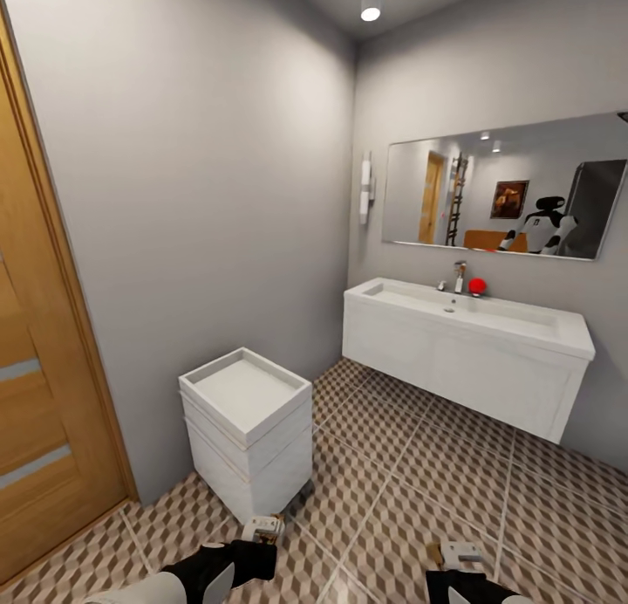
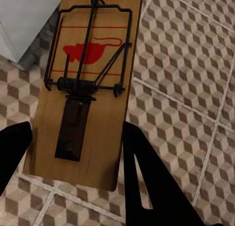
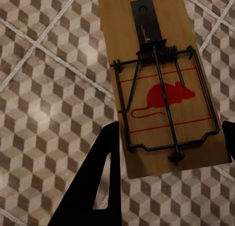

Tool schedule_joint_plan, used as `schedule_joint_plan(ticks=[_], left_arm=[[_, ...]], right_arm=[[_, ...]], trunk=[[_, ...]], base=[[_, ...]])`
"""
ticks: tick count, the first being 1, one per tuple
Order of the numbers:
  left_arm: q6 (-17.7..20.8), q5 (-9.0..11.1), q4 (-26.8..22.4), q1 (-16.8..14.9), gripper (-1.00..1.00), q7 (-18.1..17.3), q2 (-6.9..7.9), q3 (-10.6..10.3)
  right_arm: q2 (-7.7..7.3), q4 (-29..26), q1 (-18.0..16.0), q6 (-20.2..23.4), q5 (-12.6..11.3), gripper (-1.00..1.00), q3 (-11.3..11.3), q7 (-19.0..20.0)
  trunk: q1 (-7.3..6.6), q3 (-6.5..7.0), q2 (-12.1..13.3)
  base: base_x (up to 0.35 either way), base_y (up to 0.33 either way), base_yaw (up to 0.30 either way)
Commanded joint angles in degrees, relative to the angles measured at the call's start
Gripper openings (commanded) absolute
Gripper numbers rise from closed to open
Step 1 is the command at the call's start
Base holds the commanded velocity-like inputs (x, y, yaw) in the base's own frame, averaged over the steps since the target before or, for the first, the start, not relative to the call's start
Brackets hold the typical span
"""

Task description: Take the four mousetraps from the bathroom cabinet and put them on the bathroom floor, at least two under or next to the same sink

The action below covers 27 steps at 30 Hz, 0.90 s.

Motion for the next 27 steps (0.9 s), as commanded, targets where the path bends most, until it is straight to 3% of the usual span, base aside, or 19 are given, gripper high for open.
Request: schedule_joint_plan(ticks=[1,9,14,27], left_arm=[[0.3,0.5,-0.1,0.0,-1.00,-0.1,0.00,-0.4],[0.4,0.5,0.0,0.0,-1.00,-0.4,-0.73,-0.4],[0.5,0.4,0.1,0.0,-1.00,-0.3,-1.91,-0.4],[0.3,0.3,0.1,0.0,-1.00,-0.2,-2.07,-0.4]], right_arm=[[0.00,0.1,-0.1,0.1,0.5,-1.00,-0.5,-0.2],[0.09,0.1,-0.1,0.1,0.5,-1.00,-0.5,-0.2],[0.14,0.1,-0.1,0.2,0.5,-1.00,-0.5,-0.2],[0.02,0.1,-0.1,0.2,0.5,-1.00,-0.5,-0.2]], trunk=[[0.03,-0.07,0.0],[0.03,0.03,0.0],[0.03,0.26,0.0],[0.03,0.55,0.0]], base=[[0.306,0.000,0.000],[0.290,0.000,-0.041],[0.048,0.000,-0.228],[0.003,0.000,-0.278]])
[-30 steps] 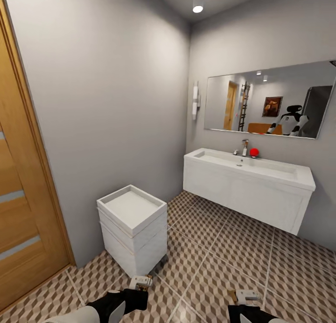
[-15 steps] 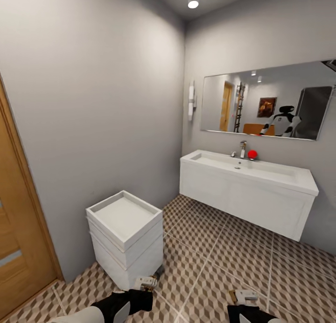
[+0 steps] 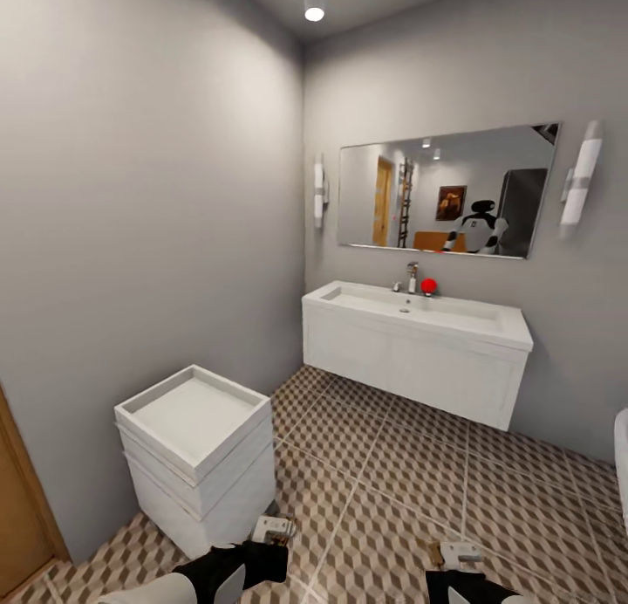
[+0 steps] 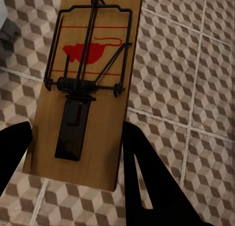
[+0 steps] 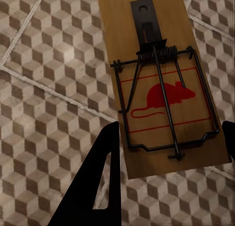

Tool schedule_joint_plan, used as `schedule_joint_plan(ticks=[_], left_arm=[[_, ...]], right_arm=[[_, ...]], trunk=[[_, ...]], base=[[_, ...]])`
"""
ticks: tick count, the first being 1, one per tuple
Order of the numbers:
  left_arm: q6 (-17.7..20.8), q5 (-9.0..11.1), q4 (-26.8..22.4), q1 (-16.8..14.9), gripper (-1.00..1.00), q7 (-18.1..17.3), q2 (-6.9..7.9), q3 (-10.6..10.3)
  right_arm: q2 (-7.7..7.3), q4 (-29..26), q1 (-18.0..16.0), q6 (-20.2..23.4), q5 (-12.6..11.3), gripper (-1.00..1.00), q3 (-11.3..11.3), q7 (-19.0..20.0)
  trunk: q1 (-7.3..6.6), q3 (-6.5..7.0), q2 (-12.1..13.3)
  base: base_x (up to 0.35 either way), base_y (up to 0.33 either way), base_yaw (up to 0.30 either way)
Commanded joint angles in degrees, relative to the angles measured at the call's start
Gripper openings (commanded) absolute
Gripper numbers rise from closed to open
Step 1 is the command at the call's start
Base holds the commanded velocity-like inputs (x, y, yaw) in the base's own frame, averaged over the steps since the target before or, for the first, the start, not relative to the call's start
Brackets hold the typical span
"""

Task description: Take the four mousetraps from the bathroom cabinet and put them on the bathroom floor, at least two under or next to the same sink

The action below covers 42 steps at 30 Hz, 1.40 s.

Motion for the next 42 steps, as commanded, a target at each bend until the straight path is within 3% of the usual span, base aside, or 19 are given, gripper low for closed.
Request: schedule_joint_plan(ticks=[1,16,26,36,42], left_arm=[[0.3,0.5,0.0,0.0,-1.00,-0.1,0.01,-0.4],[0.2,0.7,0.0,0.0,-1.00,0.0,0.11,-0.4],[0.4,0.6,-0.2,0.0,-1.00,0.1,0.27,-0.5],[0.8,0.4,-0.4,0.0,-1.00,5.9,0.28,-0.3],[0.5,0.8,-0.5,0.0,-1.00,6.8,0.35,-0.2]], right_arm=[[0.00,0.1,-0.1,0.1,0.5,-1.00,-0.5,-0.2],[0.09,0.1,-0.1,0.1,0.5,-1.00,-0.5,-0.2],[0.33,0.1,-0.1,0.2,0.6,-1.00,-0.5,-0.2],[0.40,0.1,-0.1,0.2,0.5,-1.00,-0.5,-0.1],[0.12,0.1,-0.1,0.0,0.5,-1.00,-0.5,-0.2]], trunk=[[0.00,-0.06,0.0],[0.00,-0.06,0.0],[0.00,-0.06,0.0],[0.00,-0.06,0.0],[0.00,-0.06,0.0]], base=[[0.000,0.000,-0.291],[0.006,0.000,-0.292],[0.292,0.000,-0.107],[0.322,0.000,-0.004],[0.323,0.000,0.000]])
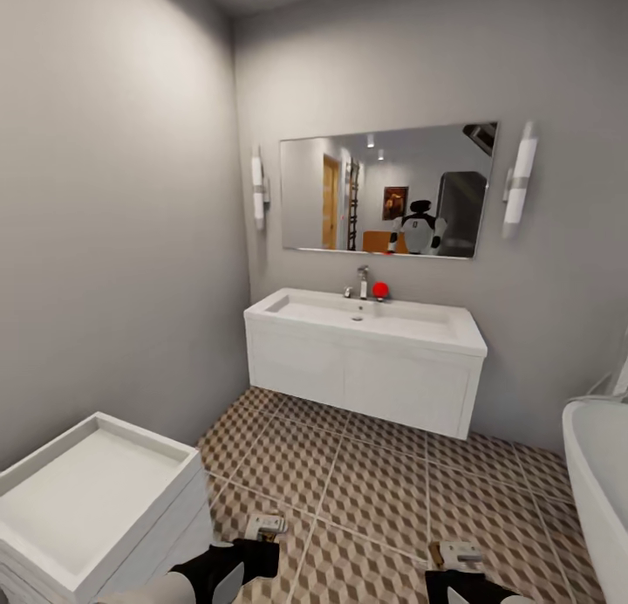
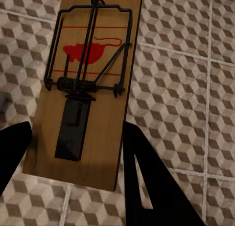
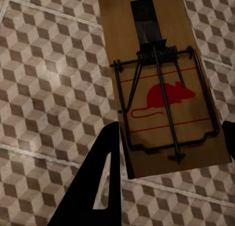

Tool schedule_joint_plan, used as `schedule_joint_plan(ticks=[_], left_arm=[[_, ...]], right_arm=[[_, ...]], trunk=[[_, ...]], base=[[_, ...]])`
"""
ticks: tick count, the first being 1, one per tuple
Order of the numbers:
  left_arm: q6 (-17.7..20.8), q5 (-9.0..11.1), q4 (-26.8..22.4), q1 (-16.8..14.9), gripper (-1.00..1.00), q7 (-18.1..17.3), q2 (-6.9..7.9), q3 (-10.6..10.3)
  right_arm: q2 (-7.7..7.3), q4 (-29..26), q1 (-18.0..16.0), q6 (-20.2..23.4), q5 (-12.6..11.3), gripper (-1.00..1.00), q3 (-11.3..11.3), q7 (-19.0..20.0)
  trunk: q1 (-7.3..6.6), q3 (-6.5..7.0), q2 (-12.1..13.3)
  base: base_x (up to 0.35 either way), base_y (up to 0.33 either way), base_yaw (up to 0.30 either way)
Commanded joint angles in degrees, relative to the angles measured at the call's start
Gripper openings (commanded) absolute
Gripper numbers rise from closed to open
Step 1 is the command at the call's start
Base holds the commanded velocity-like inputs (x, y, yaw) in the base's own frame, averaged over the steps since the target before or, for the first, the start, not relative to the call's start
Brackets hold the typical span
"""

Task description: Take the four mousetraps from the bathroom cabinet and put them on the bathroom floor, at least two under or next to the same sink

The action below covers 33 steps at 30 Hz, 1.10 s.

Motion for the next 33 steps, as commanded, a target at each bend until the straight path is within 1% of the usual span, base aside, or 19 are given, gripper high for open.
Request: schedule_joint_plan(ticks=[1,9,10,11,13,14,16,20,23,30,33], left_arm=[[0.2,0.5,-0.1,0.0,-1.00,-0.1,0.01,-0.4],[0.5,0.8,-0.5,0.0,-1.00,0.2,0.06,-0.3],[0.5,0.8,-1.0,0.0,-1.00,0.2,0.13,-0.3],[0.9,0.9,-2.2,0.0,-1.00,0.2,0.53,-0.3],[2.1,1.0,-4.0,0.0,-1.00,0.2,1.03,-0.2],[4.8,1.2,-7.0,0.0,-1.00,0.2,1.35,-0.2],[6.6,1.3,-9.3,0.0,-1.00,0.2,1.43,-0.2],[9.1,1.3,-12.7,-0.1,-1.00,0.2,1.44,-0.2],[11.1,1.0,-15.4,-0.1,-1.00,0.1,1.35,-0.4],[11.0,0.9,-16.2,-0.1,-1.00,0.1,1.18,-0.3],[11.0,0.9,-16.3,-0.1,-1.00,0.1,1.10,-0.3]], right_arm=[[-0.05,0.1,-0.1,-0.1,0.5,-1.00,-0.5,-0.2],[-0.07,0.0,-0.1,0.1,0.8,-1.00,-0.4,-0.4],[-0.04,0.0,-0.1,0.2,0.8,-1.00,-0.3,-0.5],[0.00,0.0,-0.1,0.3,0.8,-1.00,-0.2,-0.7],[0.03,0.0,-0.1,0.3,0.9,-1.00,-0.2,-0.9],[0.08,0.0,-0.1,0.2,1.0,-1.00,-0.3,-1.3],[0.17,-0.1,-0.1,-0.1,0.7,-1.00,-0.6,-1.5],[0.47,-0.2,-0.1,-0.2,0.5,-1.00,-0.7,-1.8],[0.83,-0.2,-0.1,-0.6,0.8,-1.00,-0.5,-1.1],[0.80,-0.3,-0.1,-0.6,0.9,-1.00,-0.5,-0.9],[0.63,-0.3,-0.1,-0.6,0.8,-1.00,-0.5,-0.8]], trunk=[[0.03,-0.07,0.0],[0.03,-0.07,0.0],[0.03,-0.07,0.0],[0.03,-0.07,0.0],[0.03,-0.07,0.0],[0.03,-0.07,0.0],[0.03,-0.07,0.0],[0.03,-0.07,0.0],[0.03,-0.07,0.0],[0.03,-0.07,0.0],[0.03,-0.07,0.0]], base=[[0.323,0.000,0.000],[0.324,0.000,0.000],[0.326,0.000,0.000],[0.328,0.000,0.000],[0.330,0.000,0.000],[0.332,0.000,0.000],[0.333,0.000,0.000],[0.335,0.000,0.000],[0.337,0.000,0.000],[0.337,0.000,0.000],[0.211,0.000,-0.008]])
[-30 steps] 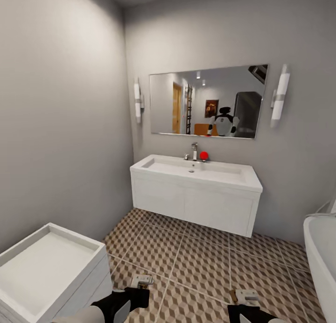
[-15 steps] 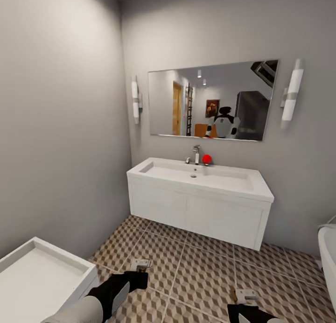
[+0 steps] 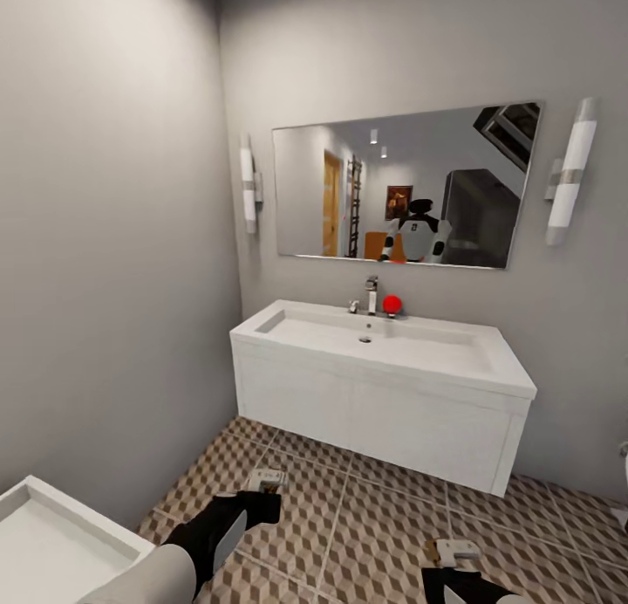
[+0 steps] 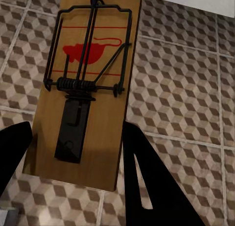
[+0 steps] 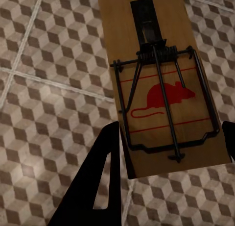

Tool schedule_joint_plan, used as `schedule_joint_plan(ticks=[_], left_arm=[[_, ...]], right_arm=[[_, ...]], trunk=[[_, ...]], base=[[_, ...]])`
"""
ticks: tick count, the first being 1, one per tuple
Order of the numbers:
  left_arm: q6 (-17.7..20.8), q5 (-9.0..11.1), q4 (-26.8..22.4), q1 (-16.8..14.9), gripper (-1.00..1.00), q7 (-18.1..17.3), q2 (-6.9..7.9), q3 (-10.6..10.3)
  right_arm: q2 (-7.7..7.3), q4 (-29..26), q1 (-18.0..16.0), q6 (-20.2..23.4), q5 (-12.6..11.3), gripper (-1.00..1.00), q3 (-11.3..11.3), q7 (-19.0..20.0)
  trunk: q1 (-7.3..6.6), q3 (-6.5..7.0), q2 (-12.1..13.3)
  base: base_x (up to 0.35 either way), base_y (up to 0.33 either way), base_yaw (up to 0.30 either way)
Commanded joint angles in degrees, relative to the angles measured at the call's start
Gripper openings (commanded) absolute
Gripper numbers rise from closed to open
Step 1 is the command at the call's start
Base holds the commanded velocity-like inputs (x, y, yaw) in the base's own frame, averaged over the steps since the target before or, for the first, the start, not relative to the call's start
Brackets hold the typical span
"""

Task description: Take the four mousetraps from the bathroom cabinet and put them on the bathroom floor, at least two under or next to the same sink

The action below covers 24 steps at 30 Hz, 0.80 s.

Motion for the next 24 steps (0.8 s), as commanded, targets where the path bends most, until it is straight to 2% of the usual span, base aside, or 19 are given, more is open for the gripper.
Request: schedule_joint_plan(ticks=[1,24], left_arm=[[0.3,0.5,-0.1,0.0,-1.00,0.0,-0.07,-0.3],[0.2,1.0,0.7,0.0,-1.00,0.1,-0.17,-0.3]], right_arm=[[-0.03,0.1,-0.1,0.1,0.5,-1.00,-0.5,-0.1],[-0.08,0.1,-0.1,0.1,0.5,-1.00,-0.4,0.1]], trunk=[[0.01,-0.07,0.0],[0.01,-0.07,0.0]], base=[[0.072,0.000,-0.113],[0.007,0.000,-0.226]])
